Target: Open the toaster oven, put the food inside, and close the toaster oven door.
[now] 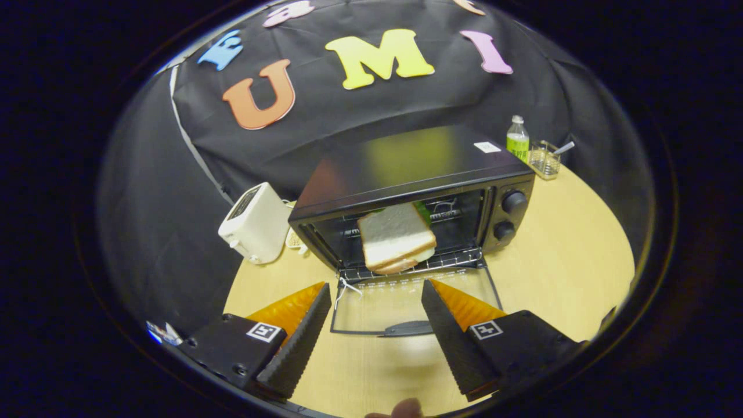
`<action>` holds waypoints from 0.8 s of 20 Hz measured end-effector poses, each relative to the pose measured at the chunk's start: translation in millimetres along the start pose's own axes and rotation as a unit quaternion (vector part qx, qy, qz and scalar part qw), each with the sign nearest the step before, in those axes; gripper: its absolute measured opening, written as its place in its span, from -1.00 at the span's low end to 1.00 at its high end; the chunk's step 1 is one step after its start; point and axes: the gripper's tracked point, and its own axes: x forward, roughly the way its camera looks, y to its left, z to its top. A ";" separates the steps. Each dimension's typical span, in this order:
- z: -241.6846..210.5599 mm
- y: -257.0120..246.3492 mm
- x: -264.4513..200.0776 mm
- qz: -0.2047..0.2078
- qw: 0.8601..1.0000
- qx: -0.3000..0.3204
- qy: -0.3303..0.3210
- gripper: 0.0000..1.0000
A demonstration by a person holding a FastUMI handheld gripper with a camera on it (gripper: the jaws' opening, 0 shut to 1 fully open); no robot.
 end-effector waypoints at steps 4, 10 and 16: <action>-41.7 -14.1 -5.4 -0.020 0.999 -0.044 0.019 1.00; -109.2 -51.8 31.0 -0.057 0.994 -0.050 0.085 1.00; -126.9 -68.3 61.6 -0.079 0.990 -0.043 0.109 1.00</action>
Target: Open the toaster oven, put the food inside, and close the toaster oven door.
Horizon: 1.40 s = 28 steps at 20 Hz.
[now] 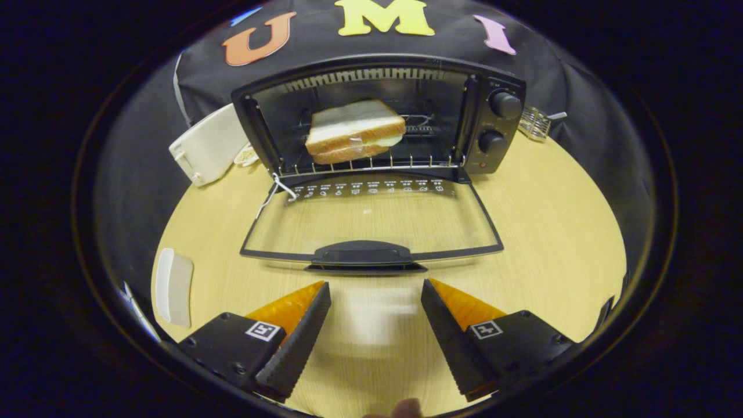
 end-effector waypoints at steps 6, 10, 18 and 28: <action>2.8 -2.4 12.9 -0.009 1.000 0.006 -0.002 1.00; 24.5 -1.6 -15.5 -0.011 0.999 -0.014 -0.038 1.00; 158.4 9.1 -87.6 -0.020 0.984 -0.047 -0.171 1.00; 253.7 60.8 -298.8 0.006 0.931 -0.057 -0.359 1.00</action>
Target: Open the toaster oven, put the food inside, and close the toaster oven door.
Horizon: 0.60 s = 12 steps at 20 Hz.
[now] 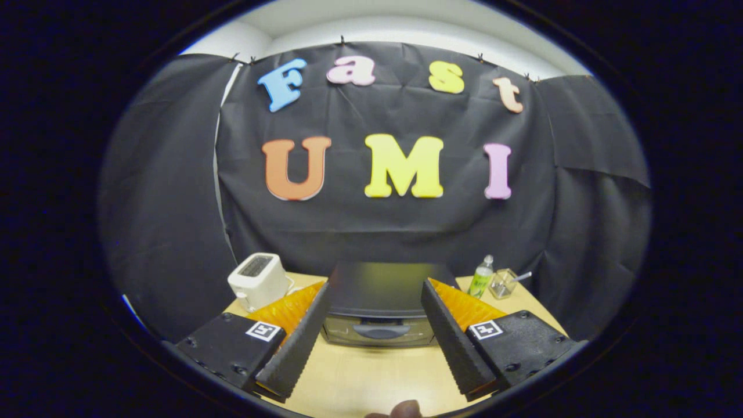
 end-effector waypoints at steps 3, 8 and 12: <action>36.4 15.7 -40.9 0.006 0.999 0.015 -0.035 1.00; 58.4 36.4 -87.6 0.027 0.998 0.027 -0.045 1.00; 73.4 24.1 -114.8 0.005 0.997 0.020 -0.074 1.00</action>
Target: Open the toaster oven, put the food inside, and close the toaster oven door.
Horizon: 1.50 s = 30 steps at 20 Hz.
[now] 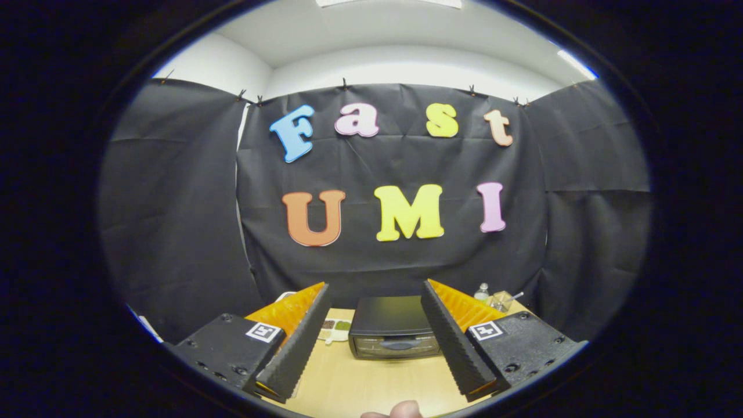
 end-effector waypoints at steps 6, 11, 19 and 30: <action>-8.0 9.7 -21.2 -0.004 1.000 0.002 -0.014 1.00; -15.2 6.6 -22.2 -0.011 1.000 0.010 0.005 1.00; -23.8 8.7 -31.4 -0.012 1.000 0.017 0.014 1.00; -16.7 8.3 -24.6 0.003 1.000 0.022 0.004 1.00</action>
